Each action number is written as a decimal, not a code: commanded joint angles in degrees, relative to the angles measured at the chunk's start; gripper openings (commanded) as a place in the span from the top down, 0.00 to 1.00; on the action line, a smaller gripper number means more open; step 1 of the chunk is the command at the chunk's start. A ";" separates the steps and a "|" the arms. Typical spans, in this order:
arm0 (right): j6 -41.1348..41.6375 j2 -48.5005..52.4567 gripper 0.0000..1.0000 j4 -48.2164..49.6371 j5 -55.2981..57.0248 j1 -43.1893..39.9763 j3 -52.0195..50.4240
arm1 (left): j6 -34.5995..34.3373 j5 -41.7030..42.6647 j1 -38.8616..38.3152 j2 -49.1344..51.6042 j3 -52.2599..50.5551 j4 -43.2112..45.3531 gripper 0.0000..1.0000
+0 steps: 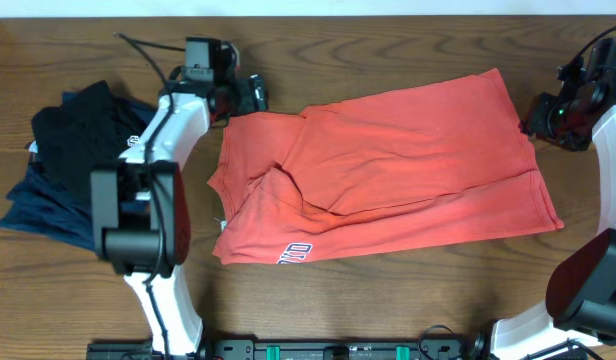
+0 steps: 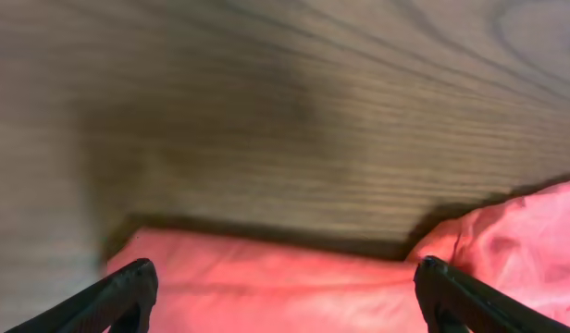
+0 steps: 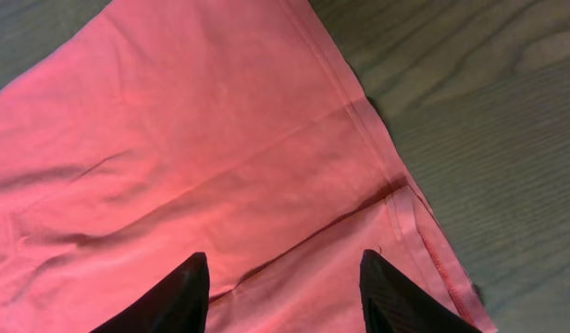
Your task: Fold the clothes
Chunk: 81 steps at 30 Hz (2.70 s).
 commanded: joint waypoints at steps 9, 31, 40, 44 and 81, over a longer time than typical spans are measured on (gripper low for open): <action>-0.79 -0.22 0.49 -0.55 0.42 0.17 0.04 | 4.00 -2.05 -2.64 6.25 6.08 -0.22 0.10; -0.79 0.66 0.64 2.05 0.83 0.17 0.00 | 4.13 -5.86 -3.85 6.34 6.10 -11.80 0.94; -2.69 10.75 0.63 4.13 0.83 1.62 5.51 | -0.57 -5.64 -3.98 1.86 6.08 -14.27 0.94; -2.51 17.64 0.60 7.39 1.16 1.77 13.66 | -0.83 -5.64 -4.00 1.70 6.08 -16.17 0.94; 1.84 38.05 0.99 27.17 11.98 4.96 22.27 | -2.21 -5.68 -4.31 -0.20 6.08 -23.85 0.94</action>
